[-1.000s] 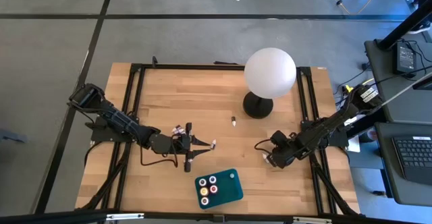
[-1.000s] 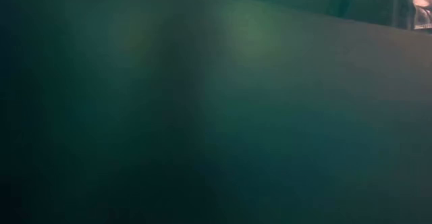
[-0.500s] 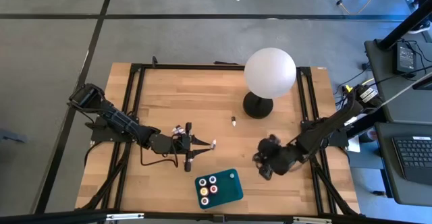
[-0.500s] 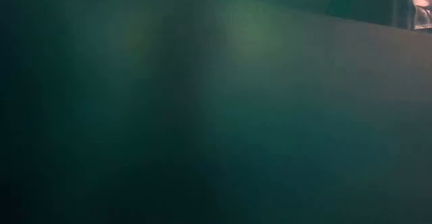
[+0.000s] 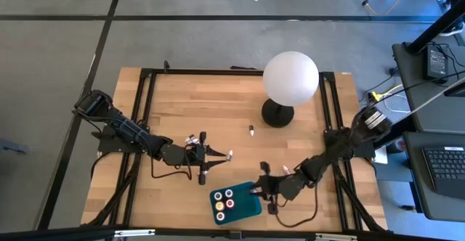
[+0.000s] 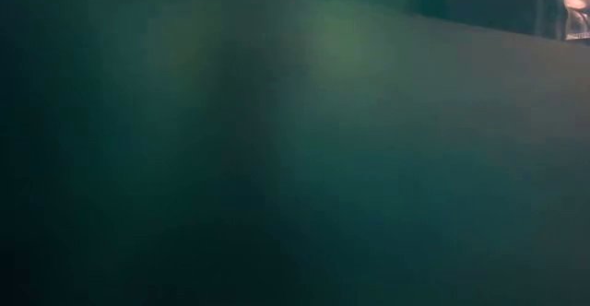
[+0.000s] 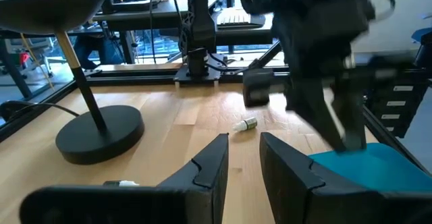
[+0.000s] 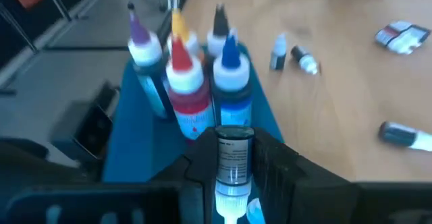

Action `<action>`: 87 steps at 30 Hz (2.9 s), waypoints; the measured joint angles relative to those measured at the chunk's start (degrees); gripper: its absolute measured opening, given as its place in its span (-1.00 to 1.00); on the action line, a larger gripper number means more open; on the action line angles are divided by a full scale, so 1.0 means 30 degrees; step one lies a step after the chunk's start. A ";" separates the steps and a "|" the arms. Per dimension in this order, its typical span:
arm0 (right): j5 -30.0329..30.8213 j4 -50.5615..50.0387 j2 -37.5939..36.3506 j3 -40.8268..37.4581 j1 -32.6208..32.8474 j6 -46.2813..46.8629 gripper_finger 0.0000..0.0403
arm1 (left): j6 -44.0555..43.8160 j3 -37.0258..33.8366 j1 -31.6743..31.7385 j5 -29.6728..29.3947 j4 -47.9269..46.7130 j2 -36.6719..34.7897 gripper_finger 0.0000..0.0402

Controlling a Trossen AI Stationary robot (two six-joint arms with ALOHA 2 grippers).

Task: Pick & Place food coloring
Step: Put the small blue food coloring bottle into the blue bin, then put the small orange food coloring bottle into the blue bin

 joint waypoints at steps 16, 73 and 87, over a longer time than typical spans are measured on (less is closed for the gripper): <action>-0.1104 0.2785 0.2881 0.0007 -0.0007 -0.0100 -0.59 | 0.0000 0.0000 0.0000 -0.0015 -0.0359 0.0007 -0.59; -0.3395 -2.0523 -0.1044 0.0051 -0.0015 1.6973 -0.07 | -0.0364 0.0007 0.0022 -0.0138 -0.1371 0.0007 -0.60; -0.3755 -2.0501 -0.1744 0.0420 -0.0022 1.5082 -0.67 | -0.0357 0.0007 0.0022 -0.0156 -0.1374 0.0007 -0.60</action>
